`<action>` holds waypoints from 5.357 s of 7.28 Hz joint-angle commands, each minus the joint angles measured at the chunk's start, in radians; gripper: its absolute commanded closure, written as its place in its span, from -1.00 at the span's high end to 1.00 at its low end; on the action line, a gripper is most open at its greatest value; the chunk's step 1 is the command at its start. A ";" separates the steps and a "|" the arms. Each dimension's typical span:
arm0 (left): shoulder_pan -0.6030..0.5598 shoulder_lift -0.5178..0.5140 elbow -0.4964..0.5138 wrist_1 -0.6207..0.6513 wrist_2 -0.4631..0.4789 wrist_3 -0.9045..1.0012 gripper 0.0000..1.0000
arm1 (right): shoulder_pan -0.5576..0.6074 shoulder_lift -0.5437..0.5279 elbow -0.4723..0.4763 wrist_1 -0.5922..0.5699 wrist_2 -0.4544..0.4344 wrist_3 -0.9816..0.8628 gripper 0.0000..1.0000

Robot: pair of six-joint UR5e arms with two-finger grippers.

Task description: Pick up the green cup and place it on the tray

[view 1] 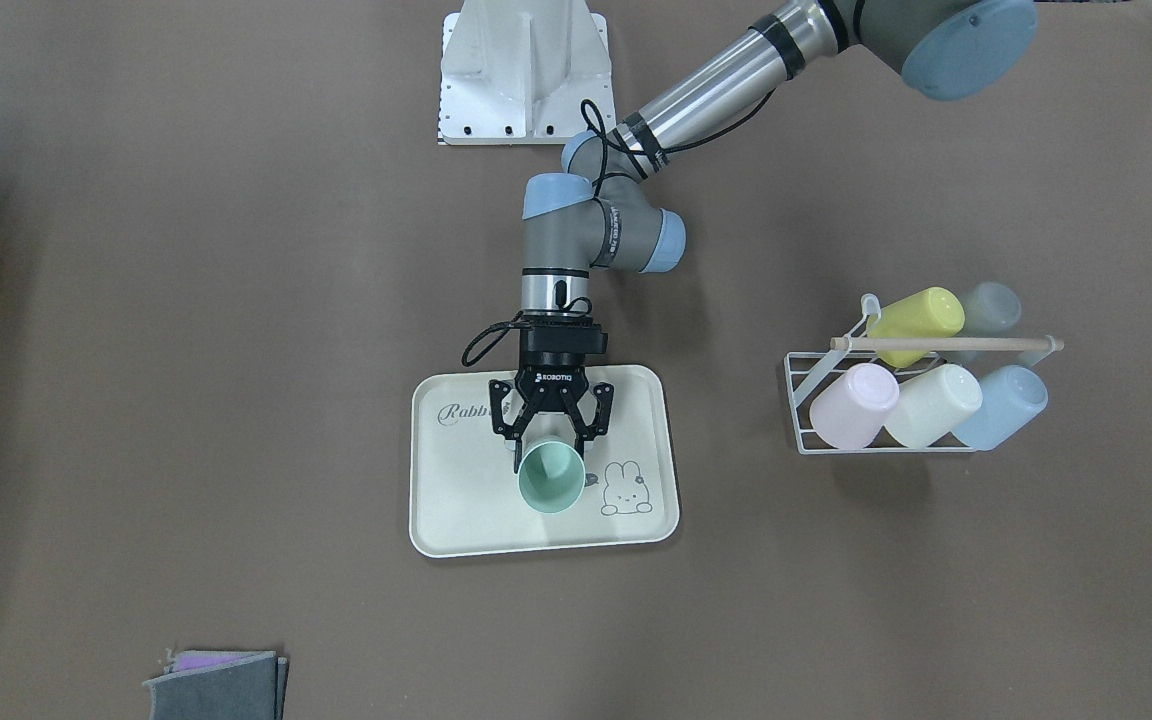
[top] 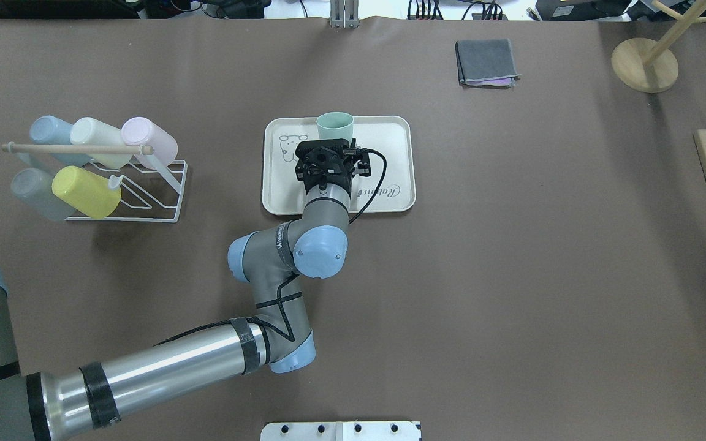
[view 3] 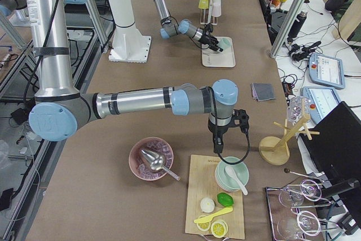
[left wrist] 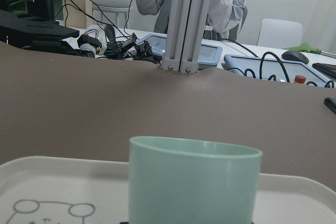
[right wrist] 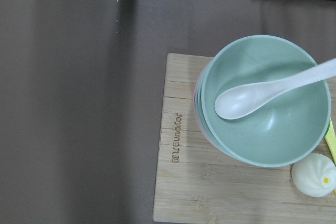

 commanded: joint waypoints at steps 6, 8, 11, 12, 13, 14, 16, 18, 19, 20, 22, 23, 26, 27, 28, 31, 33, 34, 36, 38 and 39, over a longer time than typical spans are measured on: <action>0.014 0.038 -0.075 -0.019 0.001 0.001 0.93 | 0.003 -0.061 0.004 0.001 -0.002 0.011 1.00; 0.023 0.096 -0.169 -0.018 0.001 0.036 0.95 | 0.002 -0.062 -0.007 0.004 -0.003 0.010 1.00; 0.024 0.158 -0.336 0.007 -0.008 0.121 0.95 | 0.002 -0.088 -0.005 0.013 -0.011 0.008 1.00; 0.021 0.185 -0.393 0.007 -0.012 0.168 0.95 | 0.002 -0.090 -0.007 0.013 -0.009 0.008 1.00; 0.012 0.239 -0.495 0.013 -0.073 0.211 0.95 | 0.002 -0.091 -0.011 0.013 -0.008 0.008 1.00; -0.012 0.291 -0.614 0.095 -0.139 0.269 0.95 | 0.002 -0.091 -0.021 0.014 -0.006 0.008 1.00; -0.083 0.334 -0.755 0.186 -0.338 0.276 0.95 | 0.002 -0.090 -0.022 0.014 -0.005 0.010 1.00; -0.193 0.385 -0.864 0.440 -0.512 0.276 0.95 | 0.000 -0.090 -0.022 0.014 -0.005 0.010 1.00; -0.254 0.397 -0.872 0.483 -0.620 0.276 0.95 | 0.000 -0.090 -0.024 0.014 -0.003 0.010 1.00; -0.334 0.408 -0.872 0.543 -0.738 0.314 0.95 | 0.000 -0.090 -0.022 0.014 -0.003 0.010 1.00; -0.525 0.475 -0.872 0.628 -0.975 0.472 0.95 | 0.002 -0.090 -0.022 0.014 -0.005 0.010 1.00; -0.631 0.521 -0.872 0.683 -1.108 0.565 0.95 | 0.002 -0.090 -0.022 0.014 -0.005 0.010 1.00; -0.903 0.677 -0.872 0.830 -1.369 0.956 0.95 | 0.000 -0.090 -0.022 0.014 -0.005 0.008 1.00; -0.955 0.727 -0.867 0.865 -1.382 1.027 0.95 | 0.000 -0.090 -0.025 0.014 -0.005 0.008 1.00; -0.995 0.802 -0.867 0.879 -1.387 1.099 0.95 | 0.000 -0.090 -0.028 0.014 -0.005 0.008 1.00; -1.124 0.981 -0.772 0.866 -1.554 1.292 0.95 | -0.001 -0.085 -0.038 0.014 -0.005 0.008 1.00; -1.222 1.042 -0.765 0.875 -1.563 1.368 0.95 | -0.001 -0.087 -0.038 0.014 -0.005 0.008 1.00; -1.238 1.058 -0.763 0.878 -1.565 1.367 0.95 | -0.001 -0.085 -0.038 0.014 -0.005 0.008 1.00; -1.238 1.069 -0.763 0.884 -1.562 1.355 0.95 | -0.001 -0.085 -0.036 0.014 -0.005 0.007 1.00; -1.238 1.046 -0.758 0.886 -1.562 1.350 0.95 | -0.001 -0.082 -0.038 0.014 -0.006 0.008 1.00; -1.241 1.064 -0.737 0.884 -1.566 1.351 0.95 | -0.001 -0.084 -0.038 0.014 -0.008 0.008 1.00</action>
